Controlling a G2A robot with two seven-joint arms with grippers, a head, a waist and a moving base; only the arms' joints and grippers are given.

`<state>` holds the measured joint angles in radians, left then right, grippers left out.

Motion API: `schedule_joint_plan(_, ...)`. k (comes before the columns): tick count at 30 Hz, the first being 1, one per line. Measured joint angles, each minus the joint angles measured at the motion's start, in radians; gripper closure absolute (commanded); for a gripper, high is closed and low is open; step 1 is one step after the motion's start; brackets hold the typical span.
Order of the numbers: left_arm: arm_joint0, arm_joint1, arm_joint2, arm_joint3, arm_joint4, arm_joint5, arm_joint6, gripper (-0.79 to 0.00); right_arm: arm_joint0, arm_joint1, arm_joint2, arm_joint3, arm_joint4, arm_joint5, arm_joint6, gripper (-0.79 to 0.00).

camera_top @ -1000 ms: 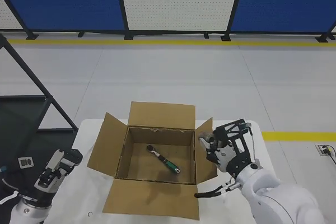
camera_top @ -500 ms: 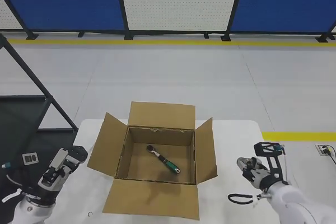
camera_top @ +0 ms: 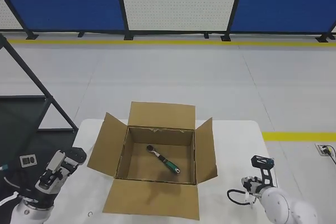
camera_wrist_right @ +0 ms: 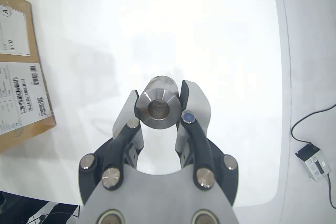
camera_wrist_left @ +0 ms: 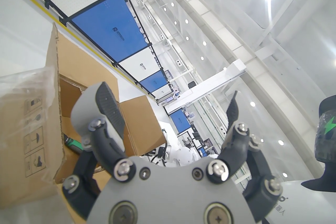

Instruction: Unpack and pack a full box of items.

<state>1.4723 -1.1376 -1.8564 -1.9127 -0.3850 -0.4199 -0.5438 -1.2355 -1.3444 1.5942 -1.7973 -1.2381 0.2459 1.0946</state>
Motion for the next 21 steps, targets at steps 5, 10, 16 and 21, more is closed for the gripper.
schedule_joint_plan(5,0.005,0.001,-0.004,-0.004,0.0,0.0,-0.001,-0.785,0.012,0.002,-0.007,0.049,0.011,-0.008,-0.003,0.0)
schedule_joint_plan(10,0.01,0.002,-0.008,-0.008,-0.001,0.0,-0.001,-0.785,0.03,0.003,-0.02,0.089,0.014,-0.013,-0.001,0.0)
schedule_joint_plan(16,0.019,0.002,-0.013,-0.015,-0.01,0.0,-0.001,-0.785,0.047,0.005,-0.035,0.113,0.009,-0.002,0.009,-0.342)
schedule_joint_plan(21,0.023,0.002,-0.015,-0.016,-0.012,-0.001,-0.001,-0.785,0.053,0.006,-0.042,0.118,0.013,0.006,0.009,-0.459)
